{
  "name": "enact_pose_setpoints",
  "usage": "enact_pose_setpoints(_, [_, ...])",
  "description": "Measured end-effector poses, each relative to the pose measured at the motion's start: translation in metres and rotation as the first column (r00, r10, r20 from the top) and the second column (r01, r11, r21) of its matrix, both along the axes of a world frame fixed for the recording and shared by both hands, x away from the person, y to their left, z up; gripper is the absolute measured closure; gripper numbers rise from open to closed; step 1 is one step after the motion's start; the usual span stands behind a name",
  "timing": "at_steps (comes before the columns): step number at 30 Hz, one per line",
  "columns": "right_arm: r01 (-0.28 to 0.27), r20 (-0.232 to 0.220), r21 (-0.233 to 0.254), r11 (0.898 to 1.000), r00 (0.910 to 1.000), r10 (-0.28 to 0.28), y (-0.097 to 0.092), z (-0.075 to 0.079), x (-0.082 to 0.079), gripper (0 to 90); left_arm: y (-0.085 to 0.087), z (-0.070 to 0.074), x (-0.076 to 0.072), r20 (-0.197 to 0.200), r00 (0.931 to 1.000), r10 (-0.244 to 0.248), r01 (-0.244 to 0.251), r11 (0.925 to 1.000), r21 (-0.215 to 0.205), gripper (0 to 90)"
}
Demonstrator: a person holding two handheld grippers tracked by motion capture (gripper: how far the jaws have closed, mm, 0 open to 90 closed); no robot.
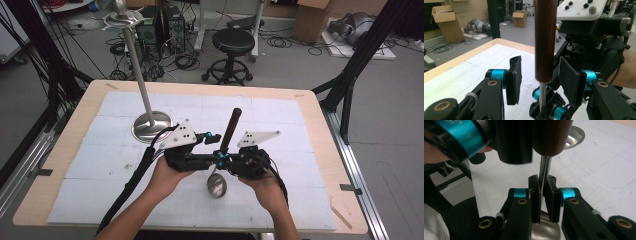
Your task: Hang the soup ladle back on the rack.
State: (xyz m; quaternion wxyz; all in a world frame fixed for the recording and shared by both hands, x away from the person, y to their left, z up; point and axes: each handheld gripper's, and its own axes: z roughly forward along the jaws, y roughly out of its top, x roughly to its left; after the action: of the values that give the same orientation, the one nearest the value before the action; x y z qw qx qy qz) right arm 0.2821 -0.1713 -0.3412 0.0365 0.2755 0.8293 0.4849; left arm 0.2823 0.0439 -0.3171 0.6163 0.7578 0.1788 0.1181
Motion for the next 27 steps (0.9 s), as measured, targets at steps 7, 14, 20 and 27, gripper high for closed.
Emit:
enact_pose_setpoints(7, [-0.003,0.008,-0.004,1.000,1.0000,0.003,0.004,0.000,-0.001,83.8,0.001,0.002,0.004,-0.009,0.9997,0.021,-0.020,0.9997,0.012,57.1])
enact_pose_setpoints(14, [0.006,0.014,-0.016,1.000,0.9999,-0.006,0.006,-0.001,-0.001,83.8,0.002,0.003,0.002,-0.006,0.9999,0.010,-0.010,0.9997,0.024,65.6])
enact_pose_setpoints(20, [0.011,0.018,-0.007,1.000,0.9998,-0.011,0.007,-0.001,-0.003,83.8,0.007,0.006,0.002,-0.020,0.9998,0.003,-0.003,0.9999,0.010,71.4])
enact_pose_setpoints(27, [0.021,0.057,0.024,0.999,0.9981,-0.023,0.010,0.002,-0.011,83.6,0.015,0.011,0.001,-0.050,0.9983,-0.029,0.028,0.9991,-0.033,73.3])
